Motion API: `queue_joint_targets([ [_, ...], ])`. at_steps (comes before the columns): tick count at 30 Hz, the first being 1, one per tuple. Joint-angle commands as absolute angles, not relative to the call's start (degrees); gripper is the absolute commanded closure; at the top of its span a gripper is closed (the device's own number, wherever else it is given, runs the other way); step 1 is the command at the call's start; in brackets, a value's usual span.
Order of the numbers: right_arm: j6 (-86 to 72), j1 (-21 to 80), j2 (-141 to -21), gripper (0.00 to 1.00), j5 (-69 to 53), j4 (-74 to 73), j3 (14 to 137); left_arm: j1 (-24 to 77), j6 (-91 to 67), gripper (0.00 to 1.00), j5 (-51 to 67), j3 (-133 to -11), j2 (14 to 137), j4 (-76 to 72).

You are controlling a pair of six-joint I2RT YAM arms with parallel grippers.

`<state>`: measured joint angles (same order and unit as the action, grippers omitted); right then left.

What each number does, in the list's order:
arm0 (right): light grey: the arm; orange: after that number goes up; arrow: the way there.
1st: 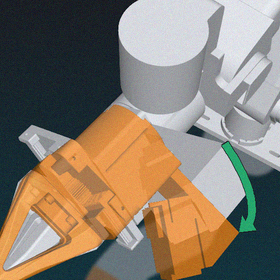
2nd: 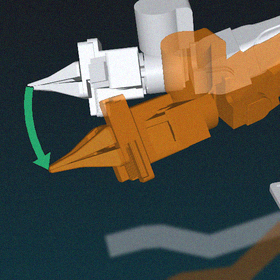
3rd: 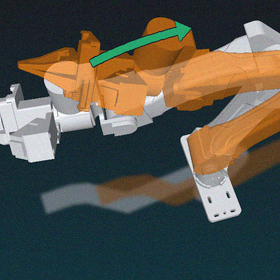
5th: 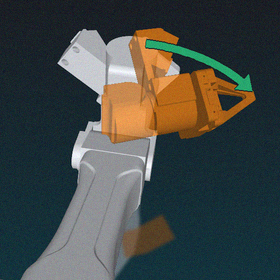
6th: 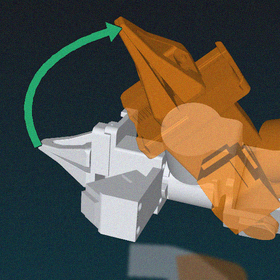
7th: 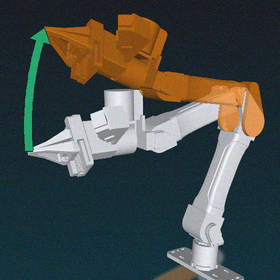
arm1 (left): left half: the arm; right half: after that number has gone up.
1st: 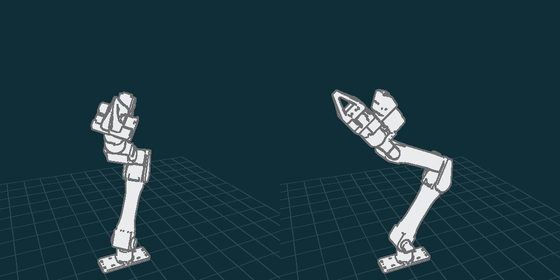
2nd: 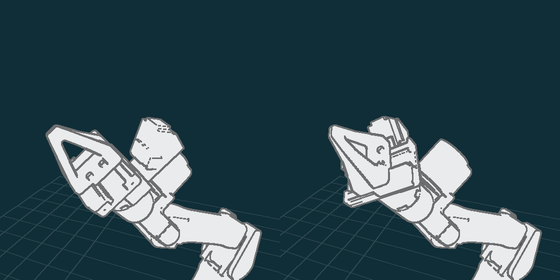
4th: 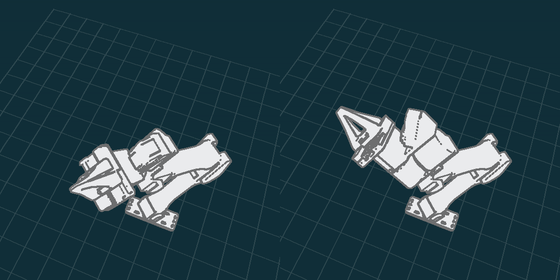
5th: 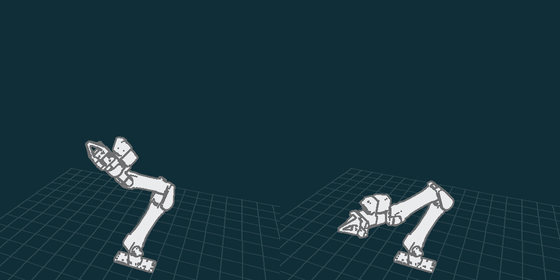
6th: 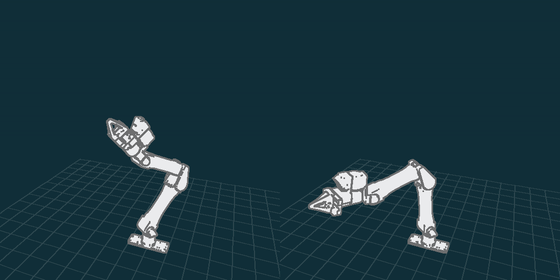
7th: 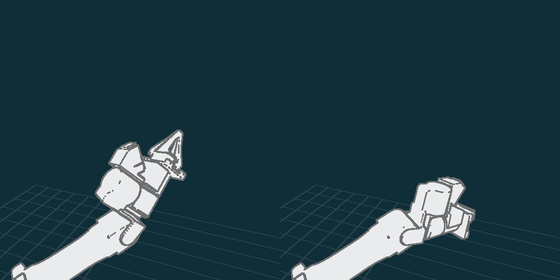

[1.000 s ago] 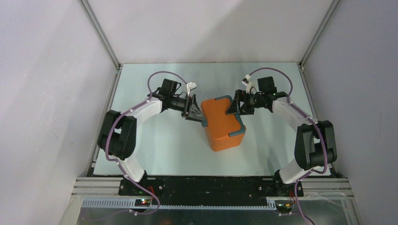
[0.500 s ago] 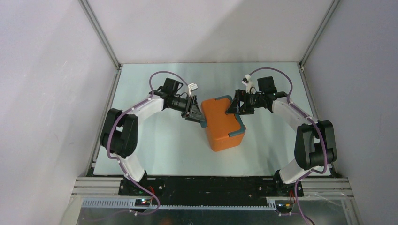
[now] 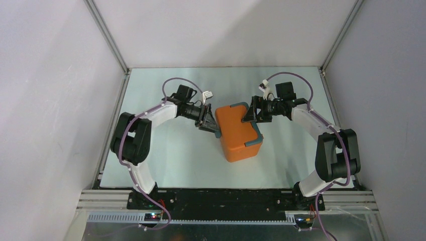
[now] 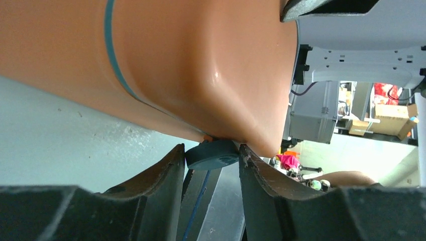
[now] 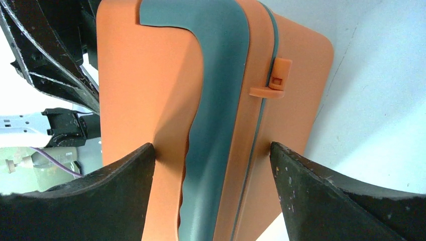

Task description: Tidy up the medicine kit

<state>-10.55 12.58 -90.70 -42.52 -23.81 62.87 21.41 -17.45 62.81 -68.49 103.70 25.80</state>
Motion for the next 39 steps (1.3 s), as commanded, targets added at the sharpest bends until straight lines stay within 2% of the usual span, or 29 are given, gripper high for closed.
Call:
queue_joint_targets([
  [1,-4.39,12.84,-94.37,0.15,-28.9,-27.17,60.3,22.51,-13.63,0.52,64.41,-66.73,105.92,17.81],
  [3,-4.21,12.87,-94.7,0.15,-29.86,-26.88,60.34,22.5,-14.15,0.5,67.4,-64.22,106.05,9.38],
  [6,-4.15,12.85,-95.09,0.15,-31.17,-26.56,60.32,22.25,-26.23,0.5,69.96,-58.52,107.65,-14.53],
  [8,-4.13,12.9,-95.32,0.15,-31.64,-26.58,60.33,22.4,-28.72,0.5,69.86,-58.59,109.66,-19.15],
  [11,-3.99,12.91,-95.45,0.15,-32.11,-26.81,60.31,22.38,-30.32,0.49,69.43,-58.96,111.86,-23.83],
  [16,-3.99,12.36,-95.36,0.15,-32.8,-26.79,60.34,20.87,-36.77,0.3,65.01,-56.45,111.5,-32.03],
  [20,-4.24,11.85,-95.52,0.15,-33.37,-26.24,60.37,19.69,-42.47,0.23,64.65,-54.41,107.57,-36.69],
  [23,-4.34,11.5,-95.35,0.15,-33.49,-25.69,60.45,19.2,-43.66,0.14,64.65,-52.89,104.28,-36.98],
  [30,-3.84,10.75,-94.81,0.15,-33.16,-26.3,60.32,13.32,-47.06,0.14,58.36,-45.67,98.54,-36.5],
  [32,-3.6,10.64,-94.77,0.15,-32.92,-26.39,60.32,12.6,-46.42,0.18,58.9,-43.38,96.47,-35.61],
  [34,-3.41,10.59,-94.74,0.15,-32.73,-26.56,60.3,13.1,-44.58,0.29,61.45,-41.55,94.62,-35.44],
  [35,-3.27,10.56,-94.81,0.15,-32.64,-26.64,60.32,13.45,-43.69,0.41,63.35,-40.49,93.46,-35.4],
  [36,-3.22,10.51,-94.91,0.15,-32.62,-26.65,60.3,14.35,-42.19,0.49,64.88,-40.06,93.01,-35.31],
  [37,-3.24,10.49,-95.16,0.15,-32.66,-26.64,60.23,14.73,-41.71,0.65,65.4,-39.61,92.51,-35.23],
  [38,-3.25,10.52,-95.26,0.15,-32.68,-26.61,60.22,15.64,-41.01,0.73,66.36,-39.58,92.49,-35.17],
  [39,-3.25,10.5,-95.56,0.15,-32.73,-26.62,60.27,16.17,-40.76,0.88,66.75,-39.78,92.62,-35.17],
])
